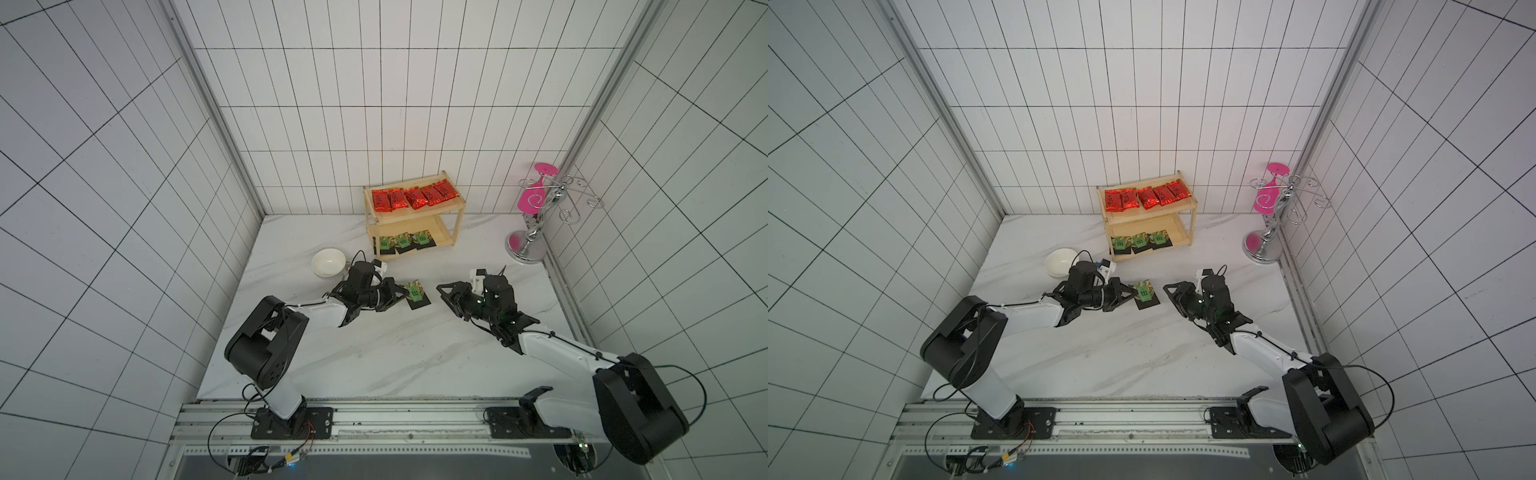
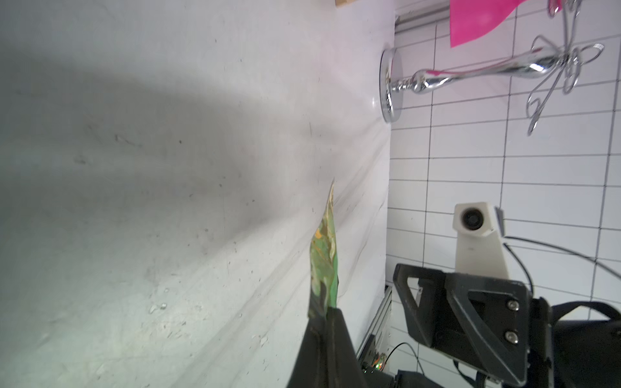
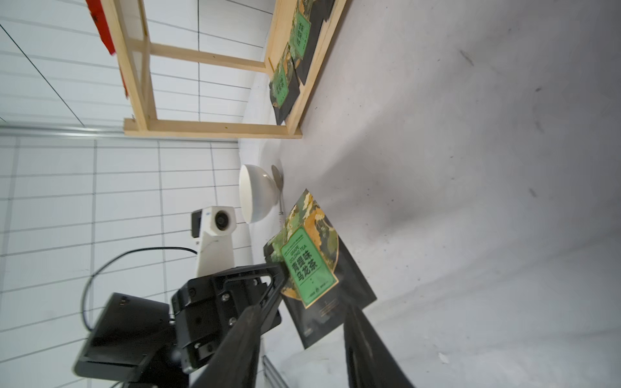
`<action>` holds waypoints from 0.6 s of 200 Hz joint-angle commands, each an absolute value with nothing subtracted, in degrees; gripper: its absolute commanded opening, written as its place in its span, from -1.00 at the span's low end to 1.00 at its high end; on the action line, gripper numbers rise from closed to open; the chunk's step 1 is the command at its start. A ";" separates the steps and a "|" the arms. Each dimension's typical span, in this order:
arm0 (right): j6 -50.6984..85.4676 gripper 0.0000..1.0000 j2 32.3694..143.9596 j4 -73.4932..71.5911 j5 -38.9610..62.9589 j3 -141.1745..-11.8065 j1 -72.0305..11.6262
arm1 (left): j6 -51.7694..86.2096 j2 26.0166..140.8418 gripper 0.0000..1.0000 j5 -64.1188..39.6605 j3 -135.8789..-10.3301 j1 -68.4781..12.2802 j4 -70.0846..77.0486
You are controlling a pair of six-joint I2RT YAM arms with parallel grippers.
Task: Place the tea bags on the shelf by color
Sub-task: Pick up the tea bag from the center of the board.
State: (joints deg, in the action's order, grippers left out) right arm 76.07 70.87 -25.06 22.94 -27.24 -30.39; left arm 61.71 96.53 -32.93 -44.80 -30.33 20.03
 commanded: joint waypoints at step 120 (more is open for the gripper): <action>101.32 -0.57 88.47 -69.37 18.77 -21.11 -37.17 | 74.03 100.90 -1.00 -34.88 -43.77 -30.94 39.78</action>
